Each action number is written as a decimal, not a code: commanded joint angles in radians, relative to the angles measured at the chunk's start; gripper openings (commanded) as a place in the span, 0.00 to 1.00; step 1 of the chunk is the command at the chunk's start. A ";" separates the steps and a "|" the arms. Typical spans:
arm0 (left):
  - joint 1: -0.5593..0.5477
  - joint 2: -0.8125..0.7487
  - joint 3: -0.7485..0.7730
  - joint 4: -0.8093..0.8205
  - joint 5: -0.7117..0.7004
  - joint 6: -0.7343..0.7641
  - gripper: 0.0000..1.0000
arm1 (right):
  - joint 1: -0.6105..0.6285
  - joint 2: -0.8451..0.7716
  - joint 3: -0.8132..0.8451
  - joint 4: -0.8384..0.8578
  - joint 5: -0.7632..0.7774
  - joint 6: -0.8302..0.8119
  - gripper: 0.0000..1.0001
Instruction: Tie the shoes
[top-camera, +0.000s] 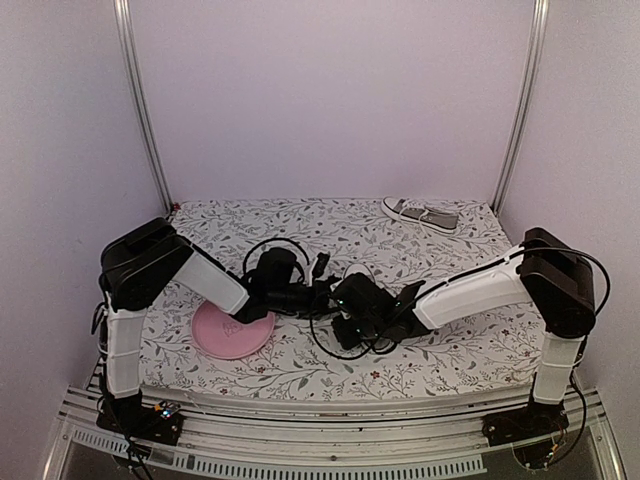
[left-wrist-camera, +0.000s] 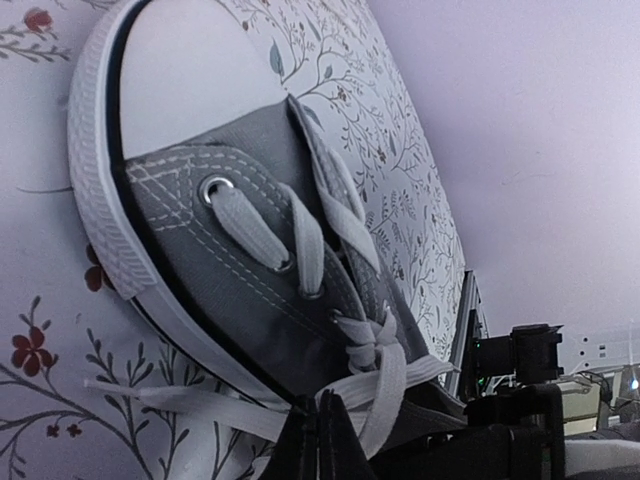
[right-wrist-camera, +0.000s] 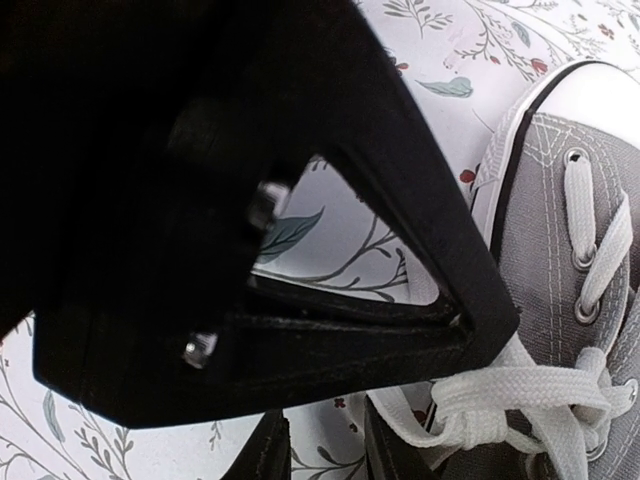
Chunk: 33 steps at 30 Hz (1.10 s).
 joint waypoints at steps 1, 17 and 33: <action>-0.011 -0.010 0.006 0.056 0.031 0.017 0.00 | 0.010 0.021 -0.003 -0.092 0.039 0.018 0.27; -0.028 0.018 0.022 0.043 0.017 0.038 0.00 | 0.010 -0.343 -0.199 -0.036 -0.309 0.153 0.37; -0.055 0.017 0.021 0.085 -0.023 -0.011 0.00 | -0.108 -0.324 -0.359 -0.052 -0.221 0.257 0.37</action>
